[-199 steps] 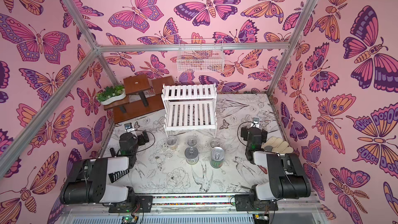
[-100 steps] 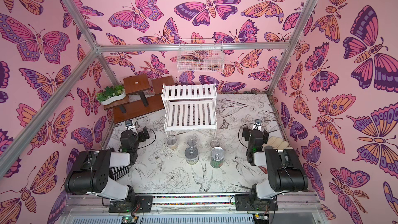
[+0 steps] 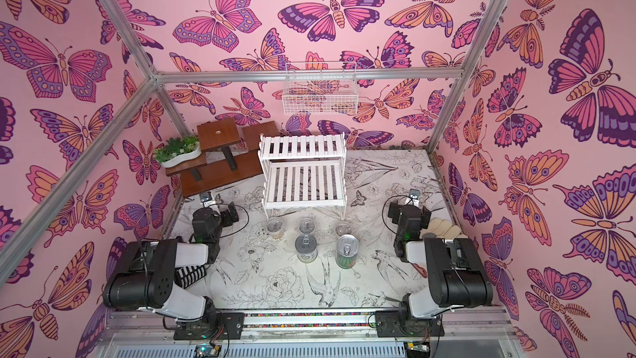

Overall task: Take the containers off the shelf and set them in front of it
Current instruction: Reset both arms

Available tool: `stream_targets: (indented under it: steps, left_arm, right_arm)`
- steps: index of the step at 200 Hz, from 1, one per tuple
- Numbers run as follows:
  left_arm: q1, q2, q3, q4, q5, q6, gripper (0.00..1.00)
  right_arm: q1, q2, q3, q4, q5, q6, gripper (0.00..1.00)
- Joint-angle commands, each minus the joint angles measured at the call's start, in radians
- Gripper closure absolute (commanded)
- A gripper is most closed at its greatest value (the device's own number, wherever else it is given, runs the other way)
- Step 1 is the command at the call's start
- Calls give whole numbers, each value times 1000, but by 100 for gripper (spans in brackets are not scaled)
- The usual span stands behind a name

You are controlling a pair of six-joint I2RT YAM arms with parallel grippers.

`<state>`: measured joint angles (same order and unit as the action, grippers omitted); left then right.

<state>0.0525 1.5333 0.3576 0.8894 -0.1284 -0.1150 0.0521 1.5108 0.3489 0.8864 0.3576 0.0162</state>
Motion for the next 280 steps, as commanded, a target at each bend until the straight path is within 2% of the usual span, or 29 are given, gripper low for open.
stream_targets:
  steps: [1, 78, 95, 116, 136, 154, 170, 191, 197, 205, 211, 227, 280]
  left_arm:
    - [6, 3, 16, -8, 12, 12, 0]
    - [4, 5, 17, -9, 19, 19, 0]
    - [5, 5, 18, -9, 19, 18, 0]
    - [4, 4, 17, -9, 19, 19, 0]
    - [6, 4, 18, -9, 19, 19, 0]
    - [4, 4, 17, -10, 19, 19, 0]
    - [5, 4, 17, -8, 19, 19, 0]
    - [4, 4, 16, -10, 19, 19, 0]
    - [4, 5, 17, -10, 19, 18, 0]
    - [5, 4, 18, -10, 19, 19, 0]
    - [4, 4, 18, -9, 19, 18, 0]
    - [5, 3, 18, -9, 19, 18, 0]
    - [4, 4, 17, -10, 19, 19, 0]
  right_arm:
    - [-6, -7, 18, -17, 2, 13, 1]
    - [-7, -9, 14, -12, -2, 9, 1]
    - [-9, -16, -3, 7, -195, -66, 1]
    - [-9, -17, -27, 62, -96, -25, 1]
    - [-17, -18, 4, -6, -205, -58, 1]
    - [-22, -17, -20, 42, -90, -8, 1]
    - [-22, -20, 5, -13, -268, -80, 1]
    - [-28, -18, -23, 47, -84, 2, 1]
    - [-27, -18, -18, 34, -111, -10, 1]
    - [-26, -14, 14, -27, -233, -59, 1]
    - [-35, -17, 26, -47, -251, -54, 1]
    - [-43, -10, 27, -42, -116, 7, 1]
    - [-42, -12, 30, -49, -112, 11, 1]
